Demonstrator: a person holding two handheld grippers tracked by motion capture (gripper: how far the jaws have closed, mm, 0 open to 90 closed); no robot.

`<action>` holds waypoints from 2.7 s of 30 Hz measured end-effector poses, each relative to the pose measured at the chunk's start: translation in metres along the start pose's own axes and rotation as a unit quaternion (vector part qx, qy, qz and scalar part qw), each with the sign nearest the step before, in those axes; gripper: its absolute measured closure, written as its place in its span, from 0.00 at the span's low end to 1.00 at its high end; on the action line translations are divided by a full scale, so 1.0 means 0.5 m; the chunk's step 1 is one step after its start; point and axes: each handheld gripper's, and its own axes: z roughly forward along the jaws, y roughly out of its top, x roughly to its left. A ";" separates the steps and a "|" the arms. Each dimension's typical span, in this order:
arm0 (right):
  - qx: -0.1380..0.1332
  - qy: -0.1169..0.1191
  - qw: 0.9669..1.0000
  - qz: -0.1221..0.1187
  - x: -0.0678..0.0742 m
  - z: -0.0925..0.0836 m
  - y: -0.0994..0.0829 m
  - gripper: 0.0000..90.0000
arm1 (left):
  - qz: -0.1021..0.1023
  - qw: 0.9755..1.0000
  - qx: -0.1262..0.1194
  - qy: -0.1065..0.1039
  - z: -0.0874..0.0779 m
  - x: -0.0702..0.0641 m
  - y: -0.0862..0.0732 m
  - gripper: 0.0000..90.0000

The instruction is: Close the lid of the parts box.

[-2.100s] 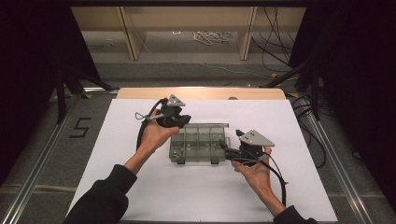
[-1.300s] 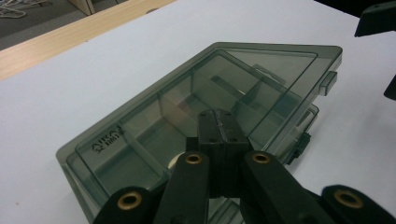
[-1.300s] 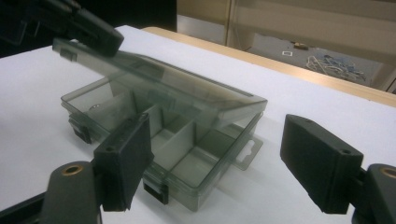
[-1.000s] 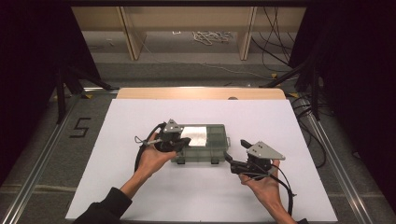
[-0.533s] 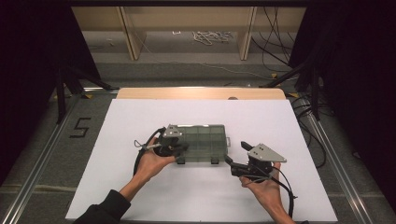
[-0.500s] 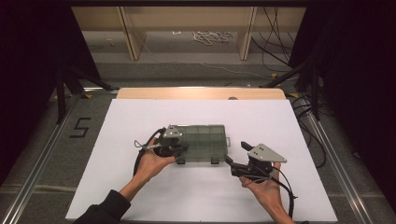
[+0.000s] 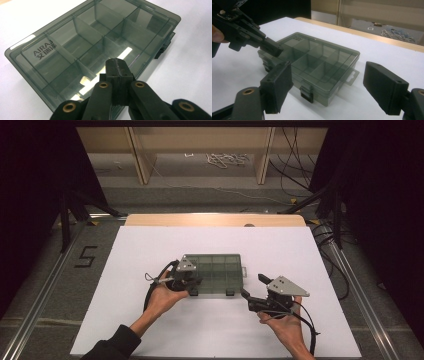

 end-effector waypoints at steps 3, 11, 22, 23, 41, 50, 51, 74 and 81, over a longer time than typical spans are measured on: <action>0.003 0.003 1.000 0.003 0.000 -0.001 -0.001 0.27 | 0.005 1.000 0.001 0.002 -0.001 0.000 0.000 1.00; 0.006 0.002 1.000 0.002 0.001 -0.004 -0.002 0.27 | 0.005 1.000 -0.002 0.002 0.001 -0.003 0.000 0.99; 0.004 0.004 1.000 -0.001 0.000 -0.003 -0.002 0.27 | 0.012 1.000 -0.005 -0.001 -0.002 -0.009 0.005 0.96; 0.005 0.002 1.000 -0.001 0.000 -0.004 -0.002 0.27 | 0.006 1.000 -0.010 -0.005 -0.002 -0.009 0.006 0.95; 0.000 0.005 1.000 0.000 0.000 -0.001 -0.003 0.27 | -0.011 0.999 -0.038 -0.003 -0.024 0.003 0.017 0.84; 0.002 0.002 1.000 -0.001 -0.001 -0.004 -0.002 0.27 | -0.024 0.999 -0.048 -0.005 -0.029 0.003 0.021 0.76; 0.003 0.002 1.000 -0.001 -0.001 -0.004 -0.002 0.27 | -0.021 0.999 -0.045 -0.010 -0.031 0.005 0.022 0.75; -0.019 0.007 1.000 -0.006 0.008 -0.002 0.001 0.18 | -0.042 0.986 -0.163 -0.017 -0.120 0.000 0.008 0.36; -0.022 0.009 1.000 -0.006 0.011 -0.011 0.002 0.18 | -0.037 0.982 -0.187 -0.014 -0.148 -0.001 -0.016 0.29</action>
